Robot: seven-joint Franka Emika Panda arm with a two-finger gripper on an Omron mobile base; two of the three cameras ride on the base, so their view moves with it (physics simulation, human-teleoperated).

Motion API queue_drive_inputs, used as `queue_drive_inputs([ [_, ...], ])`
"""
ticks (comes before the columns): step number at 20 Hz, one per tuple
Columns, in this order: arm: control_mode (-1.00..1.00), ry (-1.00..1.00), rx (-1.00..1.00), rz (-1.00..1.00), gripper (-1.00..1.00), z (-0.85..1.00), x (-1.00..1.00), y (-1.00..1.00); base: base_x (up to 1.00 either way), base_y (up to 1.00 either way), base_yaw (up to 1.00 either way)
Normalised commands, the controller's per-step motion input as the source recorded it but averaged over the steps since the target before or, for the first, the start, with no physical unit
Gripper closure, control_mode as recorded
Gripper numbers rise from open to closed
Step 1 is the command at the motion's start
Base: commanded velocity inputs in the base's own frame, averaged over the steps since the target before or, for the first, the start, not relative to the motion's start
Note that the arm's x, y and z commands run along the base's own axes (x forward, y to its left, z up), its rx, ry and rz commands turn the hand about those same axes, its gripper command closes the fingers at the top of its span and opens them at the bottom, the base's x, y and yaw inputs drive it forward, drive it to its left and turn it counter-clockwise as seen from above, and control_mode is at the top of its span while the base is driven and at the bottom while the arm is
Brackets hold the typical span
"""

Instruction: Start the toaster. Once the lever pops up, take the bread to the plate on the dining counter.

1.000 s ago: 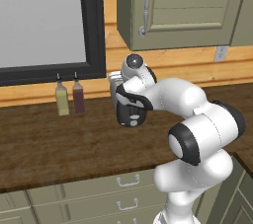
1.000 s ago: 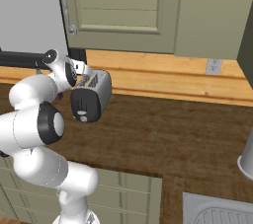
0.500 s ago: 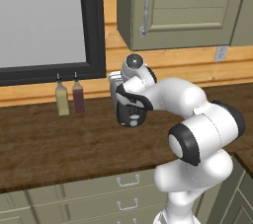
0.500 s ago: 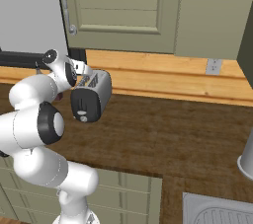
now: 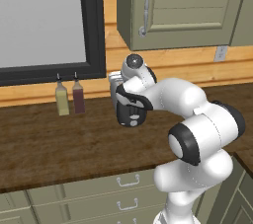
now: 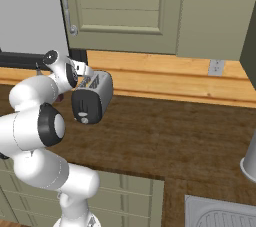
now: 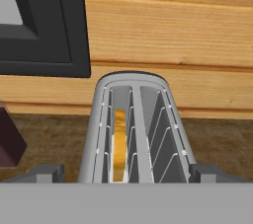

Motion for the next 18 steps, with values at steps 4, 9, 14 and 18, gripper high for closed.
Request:
queue_drive_inputs([
  [4,-1.0,0.0,0.0,0.0,-1.0,0.0,0.0,0.0,0.0,0.0,0.0],
  [9,-1.0,0.0,0.0,0.0,-1.0,0.0,0.0,0.0,0.0,0.0,0.0],
  [14,-1.0,0.0,0.0,0.0,-1.0,0.0,0.0,0.0,0.0,0.0,0.0],
  [18,-1.0,0.0,0.0,0.0,-1.0,0.0,0.0,0.0,0.0,0.0,0.0],
])
